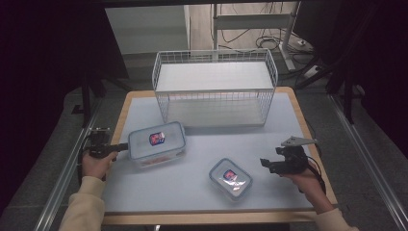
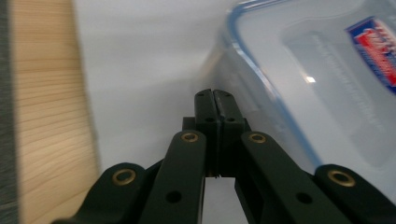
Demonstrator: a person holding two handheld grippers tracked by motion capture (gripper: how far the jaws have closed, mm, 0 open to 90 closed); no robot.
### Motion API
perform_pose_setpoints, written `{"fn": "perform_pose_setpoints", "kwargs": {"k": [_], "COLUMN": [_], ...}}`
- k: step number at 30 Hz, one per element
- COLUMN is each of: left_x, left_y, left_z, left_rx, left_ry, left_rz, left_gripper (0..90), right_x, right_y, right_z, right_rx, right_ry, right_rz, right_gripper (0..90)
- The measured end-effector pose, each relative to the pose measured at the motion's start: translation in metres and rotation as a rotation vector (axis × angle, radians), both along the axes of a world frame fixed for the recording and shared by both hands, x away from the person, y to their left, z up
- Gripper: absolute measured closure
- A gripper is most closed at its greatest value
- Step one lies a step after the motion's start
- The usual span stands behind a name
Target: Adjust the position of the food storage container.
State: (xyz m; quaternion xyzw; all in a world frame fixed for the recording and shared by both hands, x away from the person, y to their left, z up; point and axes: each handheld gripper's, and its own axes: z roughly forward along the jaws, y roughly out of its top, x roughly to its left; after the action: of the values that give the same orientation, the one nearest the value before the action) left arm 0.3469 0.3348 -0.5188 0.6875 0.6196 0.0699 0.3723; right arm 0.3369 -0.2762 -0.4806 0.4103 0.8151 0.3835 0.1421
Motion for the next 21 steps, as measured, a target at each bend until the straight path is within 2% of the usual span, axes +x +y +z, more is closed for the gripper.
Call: {"fn": "perform_pose_setpoints", "kwargs": {"k": [3,5,9,15,21], "left_x": [0.002,0.004,0.009,0.02,0.03], "left_y": [-0.003,-0.005,-0.012,-0.032,-0.055], "left_z": [-0.002,-0.003,-0.003,-0.001,0.003], "left_rx": [0.01,-0.006,-0.011,-0.016,-0.021], "left_ry": [0.004,0.0,-0.005,-0.012,-0.022], "left_rz": [0.0,0.004,-0.002,-0.035,-0.071], "left_gripper": [90.0,90.0,90.0,90.0,90.0], "right_x": [0.001,0.001,0.001,0.001,0.003], "right_y": [0.0,0.0,0.0,0.001,-0.005], "right_z": [-0.001,-0.002,-0.002,-0.003,-0.002], "right_rx": [0.0,-0.003,-0.004,-0.008,-0.004], "right_ry": [0.004,0.004,0.007,0.01,0.016], "right_rz": [-0.003,-0.003,-0.005,-0.005,-0.041], "right_gripper": [18.1,18.1,18.1,17.8,17.6]}}
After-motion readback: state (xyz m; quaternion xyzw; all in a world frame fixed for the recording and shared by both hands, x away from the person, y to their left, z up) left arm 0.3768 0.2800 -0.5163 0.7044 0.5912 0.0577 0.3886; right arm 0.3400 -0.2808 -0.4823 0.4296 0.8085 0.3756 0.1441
